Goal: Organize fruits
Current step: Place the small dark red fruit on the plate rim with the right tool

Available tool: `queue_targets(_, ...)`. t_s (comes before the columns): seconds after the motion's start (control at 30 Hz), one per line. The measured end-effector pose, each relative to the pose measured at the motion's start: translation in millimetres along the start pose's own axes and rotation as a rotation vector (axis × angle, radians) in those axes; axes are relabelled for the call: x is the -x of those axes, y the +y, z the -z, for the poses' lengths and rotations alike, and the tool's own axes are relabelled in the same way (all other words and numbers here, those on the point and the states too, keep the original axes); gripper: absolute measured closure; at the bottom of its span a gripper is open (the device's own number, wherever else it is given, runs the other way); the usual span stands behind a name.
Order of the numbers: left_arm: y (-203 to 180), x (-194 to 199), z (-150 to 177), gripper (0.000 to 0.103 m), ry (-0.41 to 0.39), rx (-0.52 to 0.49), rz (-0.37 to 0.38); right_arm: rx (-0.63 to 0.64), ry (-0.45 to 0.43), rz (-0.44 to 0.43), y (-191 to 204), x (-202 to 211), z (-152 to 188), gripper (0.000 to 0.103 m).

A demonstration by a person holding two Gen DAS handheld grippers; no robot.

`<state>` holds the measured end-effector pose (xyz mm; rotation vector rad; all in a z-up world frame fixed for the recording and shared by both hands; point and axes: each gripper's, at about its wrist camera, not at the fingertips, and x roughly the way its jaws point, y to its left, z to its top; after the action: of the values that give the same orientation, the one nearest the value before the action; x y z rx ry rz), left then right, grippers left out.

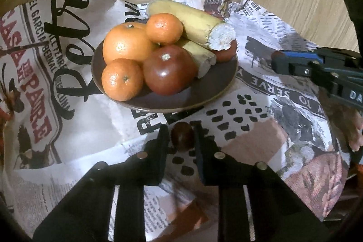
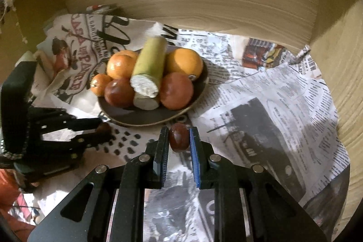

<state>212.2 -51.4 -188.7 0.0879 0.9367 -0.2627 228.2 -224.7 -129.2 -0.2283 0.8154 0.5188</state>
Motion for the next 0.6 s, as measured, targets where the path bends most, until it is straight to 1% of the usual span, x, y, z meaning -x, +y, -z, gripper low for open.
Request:
queue_targets(0.17, 3, 3, 1, 0.085, -0.007, 0.009, 0.000, 0.008, 0.001, -0.037, 8, -4, -2, 0.086)
queue_targets(0.33, 16, 17, 2, 0.085, -0.029, 0.047, 0.016, 0.022, 0.010, -0.061, 17, -11, -4, 0.086)
queue_targets(0.5, 26, 37, -9, 0.085, -0.087, 0.068, 0.022, 0.035, 0.023, -0.077, 24, -21, -9, 0.086)
queue_targets(0.6, 31, 38, -19, 0.085, -0.098, 0.082, 0.039, 0.026, 0.026, -0.091, 27, -26, -12, 0.086)
